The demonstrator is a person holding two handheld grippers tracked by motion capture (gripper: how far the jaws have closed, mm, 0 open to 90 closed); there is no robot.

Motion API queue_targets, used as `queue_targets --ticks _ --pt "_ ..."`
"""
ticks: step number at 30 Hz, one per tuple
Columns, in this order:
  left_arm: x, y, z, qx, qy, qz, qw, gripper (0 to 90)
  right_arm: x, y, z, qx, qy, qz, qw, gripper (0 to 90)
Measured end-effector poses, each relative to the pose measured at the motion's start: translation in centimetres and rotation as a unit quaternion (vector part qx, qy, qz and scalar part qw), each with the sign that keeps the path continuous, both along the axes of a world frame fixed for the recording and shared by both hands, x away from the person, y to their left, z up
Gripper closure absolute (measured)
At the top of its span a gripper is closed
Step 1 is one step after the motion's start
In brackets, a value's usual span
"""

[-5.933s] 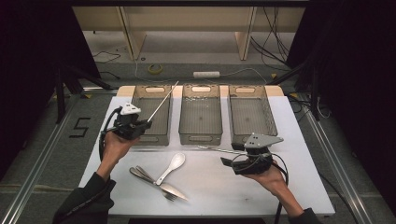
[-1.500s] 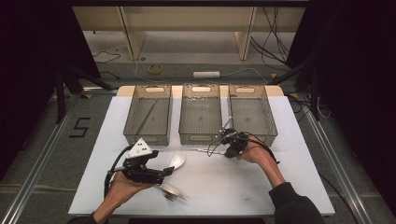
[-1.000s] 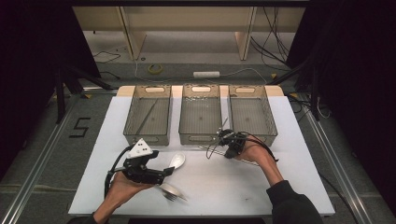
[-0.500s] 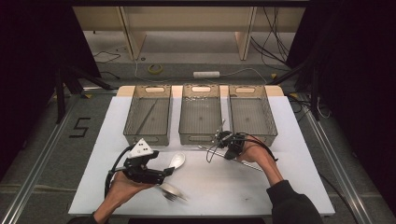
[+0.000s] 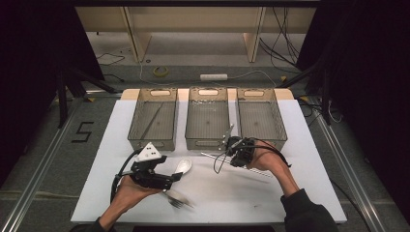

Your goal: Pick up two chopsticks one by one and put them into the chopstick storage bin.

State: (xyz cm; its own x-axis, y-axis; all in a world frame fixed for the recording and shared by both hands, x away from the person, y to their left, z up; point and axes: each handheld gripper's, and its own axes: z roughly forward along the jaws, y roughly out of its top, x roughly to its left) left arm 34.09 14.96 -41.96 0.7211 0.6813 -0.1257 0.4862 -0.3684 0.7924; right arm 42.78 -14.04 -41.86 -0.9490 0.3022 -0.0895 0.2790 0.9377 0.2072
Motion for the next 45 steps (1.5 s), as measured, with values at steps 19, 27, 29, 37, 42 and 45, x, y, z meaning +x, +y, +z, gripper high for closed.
queue_targets --ticks 19,27,29,37,42,45 --pt "2.6 -4.3 -0.6 0.057 -0.008 -0.08 0.9951 17.6 -3.8 2.7 2.4 0.024 -0.02 0.076 0.9966 86.5" --pt "2.1 -4.5 -0.3 0.071 -0.024 -0.106 0.9915 19.4 -4.8 3.7 2.7 0.025 -0.024 0.101 0.9943 86.6" --pt "1.9 -4.6 -0.3 0.08 -0.028 -0.115 0.9897 21.0 -5.1 3.9 2.9 0.023 -0.022 0.105 0.994 86.5" --pt "0.9 -5.1 -0.5 0.119 -0.052 -0.167 0.9774 38.6 -5.7 4.5 2.8 0.023 -0.02 0.127 0.9914 86.5" --pt "0.5 -5.4 -0.7 0.132 -0.057 -0.195 0.9702 50.0 -6.0 4.7 2.7 0.019 -0.012 0.134 0.9907 86.5" --pt "0.3 -5.5 -0.7 0.139 -0.055 -0.211 0.9662 55.7 -6.1 4.8 2.6 0.018 -0.009 0.148 0.9887 86.5"
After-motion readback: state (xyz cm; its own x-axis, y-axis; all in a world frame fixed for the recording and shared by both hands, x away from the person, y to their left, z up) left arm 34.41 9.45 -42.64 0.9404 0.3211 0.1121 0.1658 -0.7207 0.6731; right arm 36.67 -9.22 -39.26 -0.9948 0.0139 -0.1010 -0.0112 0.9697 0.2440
